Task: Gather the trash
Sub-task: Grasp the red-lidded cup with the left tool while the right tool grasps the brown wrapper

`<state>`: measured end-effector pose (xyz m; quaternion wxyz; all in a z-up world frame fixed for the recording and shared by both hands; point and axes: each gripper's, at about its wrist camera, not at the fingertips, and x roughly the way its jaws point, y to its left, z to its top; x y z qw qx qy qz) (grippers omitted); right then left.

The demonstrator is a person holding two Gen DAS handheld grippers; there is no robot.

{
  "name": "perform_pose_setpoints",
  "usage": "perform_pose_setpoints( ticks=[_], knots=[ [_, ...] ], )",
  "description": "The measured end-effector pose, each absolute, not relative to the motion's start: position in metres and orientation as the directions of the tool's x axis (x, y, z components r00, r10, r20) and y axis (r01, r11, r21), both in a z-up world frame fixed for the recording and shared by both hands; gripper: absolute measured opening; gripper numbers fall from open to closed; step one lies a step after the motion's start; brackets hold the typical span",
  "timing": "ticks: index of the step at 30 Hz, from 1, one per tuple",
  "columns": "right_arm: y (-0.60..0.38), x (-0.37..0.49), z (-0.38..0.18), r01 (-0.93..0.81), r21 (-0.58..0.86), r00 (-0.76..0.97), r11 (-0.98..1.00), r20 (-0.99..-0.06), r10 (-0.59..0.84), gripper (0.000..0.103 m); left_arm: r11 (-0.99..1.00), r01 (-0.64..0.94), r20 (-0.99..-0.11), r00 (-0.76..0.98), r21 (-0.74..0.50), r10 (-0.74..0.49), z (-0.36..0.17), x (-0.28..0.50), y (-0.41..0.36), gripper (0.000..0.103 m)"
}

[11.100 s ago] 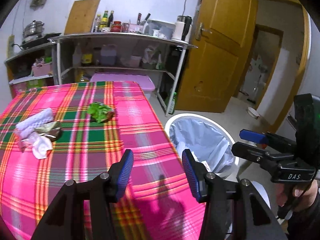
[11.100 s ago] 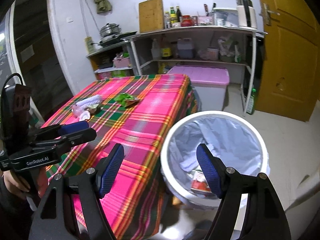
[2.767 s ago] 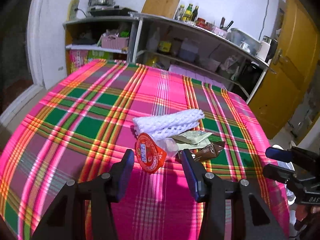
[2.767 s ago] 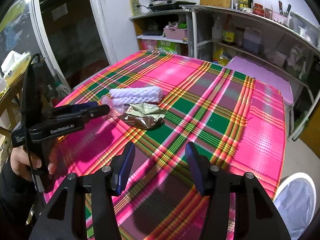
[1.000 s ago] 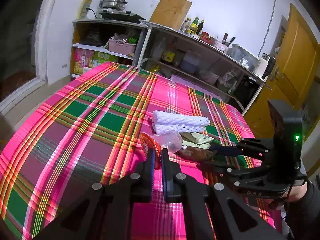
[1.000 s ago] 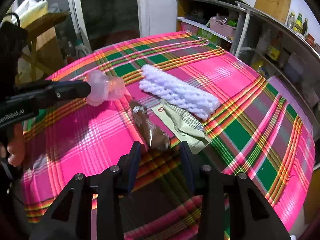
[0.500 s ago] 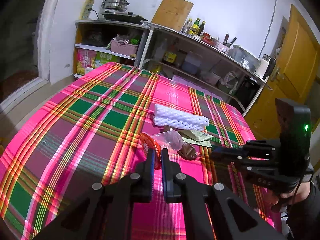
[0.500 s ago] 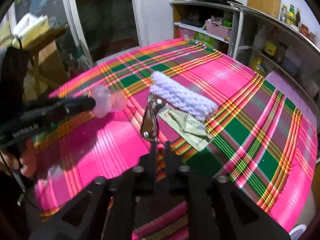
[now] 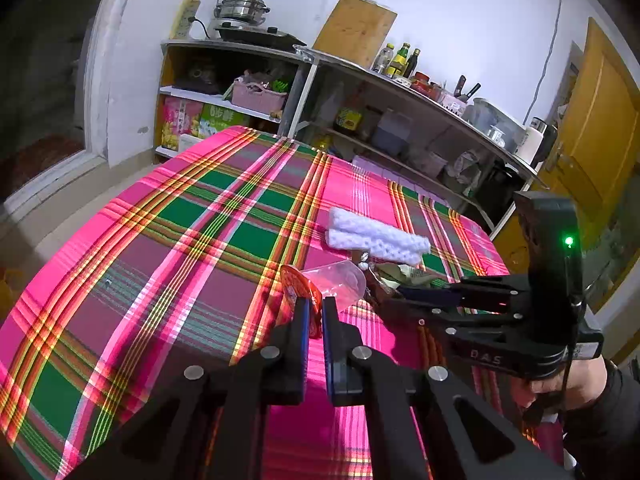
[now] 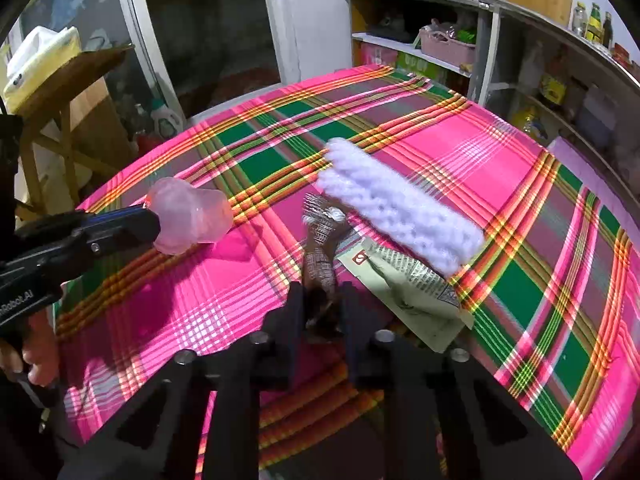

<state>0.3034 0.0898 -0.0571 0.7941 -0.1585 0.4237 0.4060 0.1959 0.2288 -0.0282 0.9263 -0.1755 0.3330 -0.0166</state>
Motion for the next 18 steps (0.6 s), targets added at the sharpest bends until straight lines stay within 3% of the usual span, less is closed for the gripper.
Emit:
perform_pose_setpoints(
  ticks=[18],
  knots=[
    [-0.024,0.228,0.004,-0.679,0.123,0.464,0.724,-0.693,0.553,0.017,0.949,0.024,-0.573,0.792,-0.316,-0.211,0.012,0.168,0.161,0.006]
  ],
)
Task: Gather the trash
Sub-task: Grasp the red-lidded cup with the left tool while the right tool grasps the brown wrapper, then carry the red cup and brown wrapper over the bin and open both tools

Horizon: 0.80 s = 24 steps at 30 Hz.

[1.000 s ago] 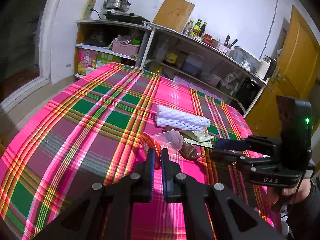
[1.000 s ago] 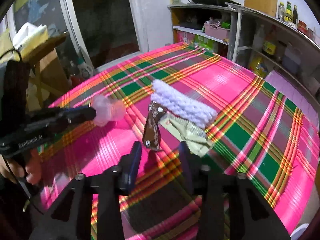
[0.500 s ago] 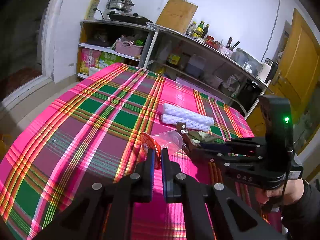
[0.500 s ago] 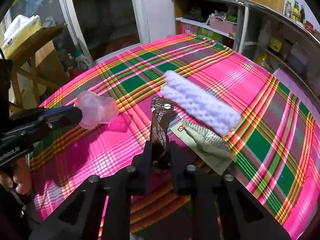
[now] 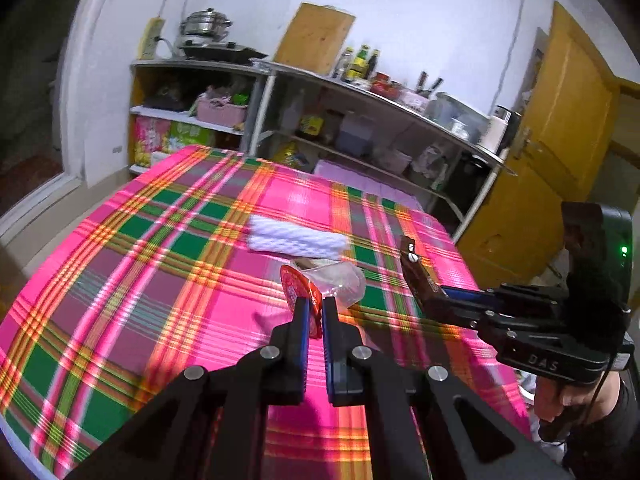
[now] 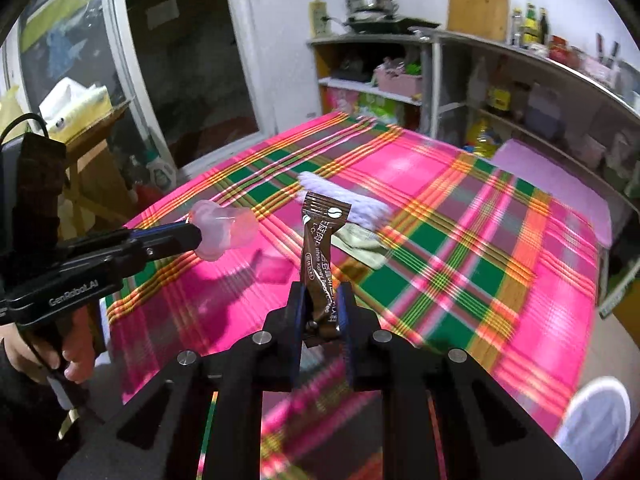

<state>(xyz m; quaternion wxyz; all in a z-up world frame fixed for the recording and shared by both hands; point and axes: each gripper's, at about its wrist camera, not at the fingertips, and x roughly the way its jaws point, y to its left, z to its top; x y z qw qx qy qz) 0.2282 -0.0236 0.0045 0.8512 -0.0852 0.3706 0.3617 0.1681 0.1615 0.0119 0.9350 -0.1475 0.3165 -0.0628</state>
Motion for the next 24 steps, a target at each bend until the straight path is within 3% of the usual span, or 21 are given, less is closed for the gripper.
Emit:
perform_pose_setpoints(
  ticks=[24],
  knots=[
    [-0.216,0.161,0.013,-0.372,0.189,0.652,0.909,-0.644,0.400,0.017,0.920,0.299,-0.591,0.706,-0.251,-0.391,0.028,0.159,-0.016,0.006]
  ],
)
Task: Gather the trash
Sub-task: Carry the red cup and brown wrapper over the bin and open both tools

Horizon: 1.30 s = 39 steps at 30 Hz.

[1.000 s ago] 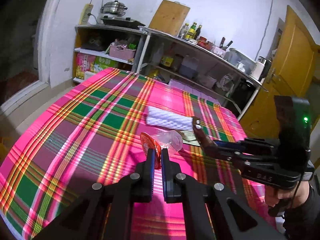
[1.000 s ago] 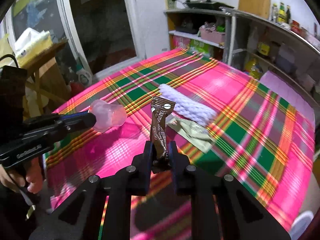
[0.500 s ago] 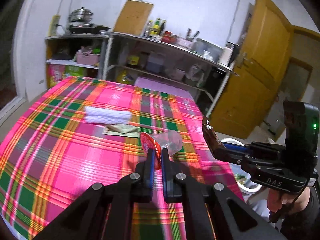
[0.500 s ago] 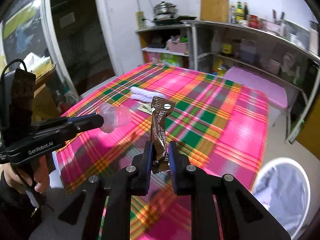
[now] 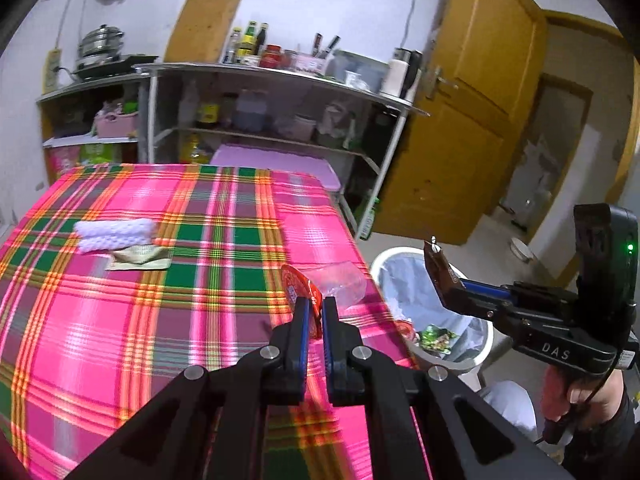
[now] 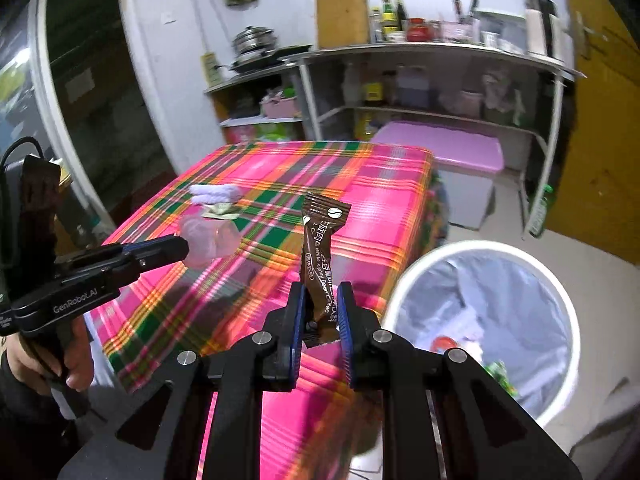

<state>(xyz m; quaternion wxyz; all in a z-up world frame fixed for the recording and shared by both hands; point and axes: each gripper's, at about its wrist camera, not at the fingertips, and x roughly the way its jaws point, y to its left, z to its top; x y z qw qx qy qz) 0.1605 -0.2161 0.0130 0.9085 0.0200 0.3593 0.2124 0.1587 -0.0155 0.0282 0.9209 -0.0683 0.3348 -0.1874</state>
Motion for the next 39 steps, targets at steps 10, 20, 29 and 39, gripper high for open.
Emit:
perform_pose_setpoints(
  ticks=[10,20,29,39],
  knots=[
    [-0.281,0.155,-0.006,-0.230,0.223,0.671,0.947,-0.669,0.320,0.017,0.880,0.408,-0.608,0.642,-0.245,-0.467,0.022,0.178,-0.086,0.006],
    [-0.314,0.162,-0.028,-0.147,0.239,0.653,0.960,-0.705,0.276,0.017,0.845,0.470,-0.638,0.575,-0.254,-0.512,0.004,0.199,-0.140,0.006],
    [-0.333,0.175,-0.051,-0.083,0.245,0.614,0.966,-0.751,0.243,0.017,0.825,0.496,-0.683,0.504,-0.272,-0.528,-0.024,0.220,-0.172,0.007],
    [-0.334,0.175,-0.049,-0.076,0.249,0.619,0.966,-0.748,0.241,0.037,0.817,0.491,-0.692,0.475,-0.303,-0.543,-0.034,0.226,-0.172,0.020]
  ],
)
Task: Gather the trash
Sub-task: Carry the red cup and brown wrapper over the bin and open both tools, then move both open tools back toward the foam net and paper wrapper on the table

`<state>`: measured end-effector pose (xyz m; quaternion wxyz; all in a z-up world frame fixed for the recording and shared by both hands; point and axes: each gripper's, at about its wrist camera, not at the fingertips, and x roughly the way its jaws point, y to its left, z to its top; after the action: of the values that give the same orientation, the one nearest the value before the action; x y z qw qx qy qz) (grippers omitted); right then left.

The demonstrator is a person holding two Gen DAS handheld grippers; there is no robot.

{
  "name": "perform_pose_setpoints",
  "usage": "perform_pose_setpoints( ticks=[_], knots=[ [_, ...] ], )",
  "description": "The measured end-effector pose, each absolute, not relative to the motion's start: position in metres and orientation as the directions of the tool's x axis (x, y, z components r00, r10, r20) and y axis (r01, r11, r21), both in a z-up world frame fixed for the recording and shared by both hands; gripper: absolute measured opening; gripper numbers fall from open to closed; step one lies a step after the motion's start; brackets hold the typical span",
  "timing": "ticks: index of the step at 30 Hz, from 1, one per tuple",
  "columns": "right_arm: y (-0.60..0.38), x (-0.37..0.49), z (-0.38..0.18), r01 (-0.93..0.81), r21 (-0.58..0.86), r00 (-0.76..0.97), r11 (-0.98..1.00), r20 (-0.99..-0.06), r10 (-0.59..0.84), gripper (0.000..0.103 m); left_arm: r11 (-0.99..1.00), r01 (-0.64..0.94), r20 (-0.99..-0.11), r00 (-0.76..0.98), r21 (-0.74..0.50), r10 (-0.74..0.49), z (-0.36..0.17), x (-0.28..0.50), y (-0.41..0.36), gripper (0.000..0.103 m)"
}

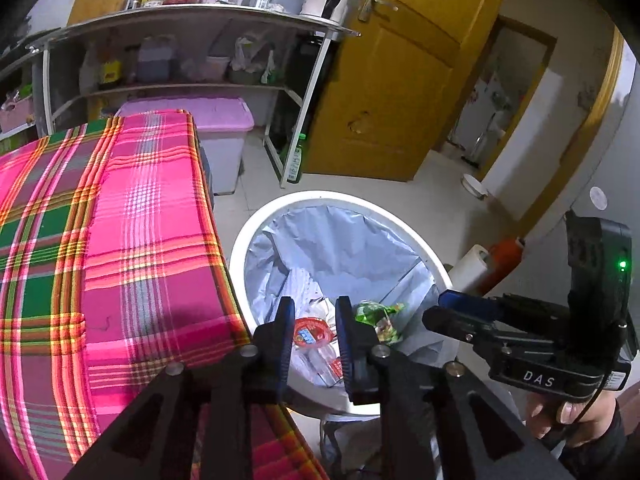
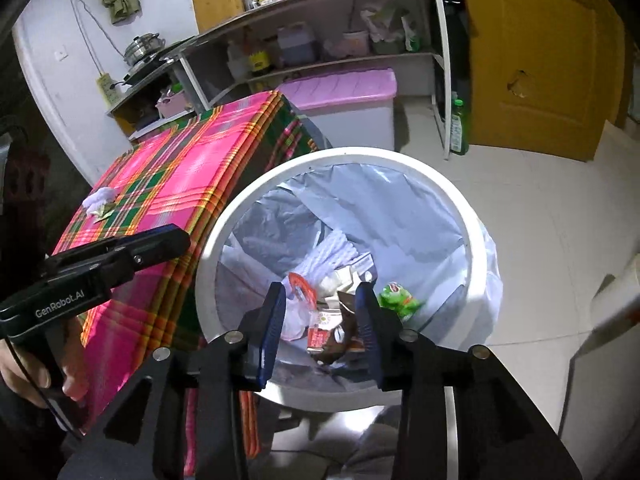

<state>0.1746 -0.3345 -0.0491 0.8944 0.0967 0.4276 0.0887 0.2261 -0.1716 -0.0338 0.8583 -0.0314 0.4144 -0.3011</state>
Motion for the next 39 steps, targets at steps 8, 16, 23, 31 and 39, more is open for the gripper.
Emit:
perform_pose_setpoints(
  ticks=[8,16,23,31,39],
  knots=[
    [-0.318,0.164,-0.027,-0.133,0.248,0.654,0.960,-0.706,0.273,0.037,0.834,0.472,-0.656,0.538,-0.286,-0.529,-0.011,0.212,-0.147,0.020],
    [-0.283,0.158,-0.004,-0.238,0.238,0.669,0.942,-0.663,0.336,0.037,0.871,0.421,-0.624,0.617,-0.252,-0.479,0.010,0.191,-0.105,0.020],
    [-0.242,0.164,0.011,-0.359,0.200,0.652,0.912,-0.646,0.398,0.037,0.902,0.363,-0.616,0.663,-0.233,-0.425,0.019,0.180,-0.063,0.020],
    [-0.199,0.177,0.027,-0.469,0.151,0.637,0.870,-0.625,0.451,0.039,0.936,0.276,-0.609,0.711,-0.218,-0.351,0.025,0.178,-0.010,0.020],
    [-0.157,0.194,0.031,-0.545,0.124,0.606,0.829,-0.624,0.492,0.041,0.960,0.182,-0.596,0.754,-0.215,-0.277,0.030,0.179,0.043,0.020]
  ],
)
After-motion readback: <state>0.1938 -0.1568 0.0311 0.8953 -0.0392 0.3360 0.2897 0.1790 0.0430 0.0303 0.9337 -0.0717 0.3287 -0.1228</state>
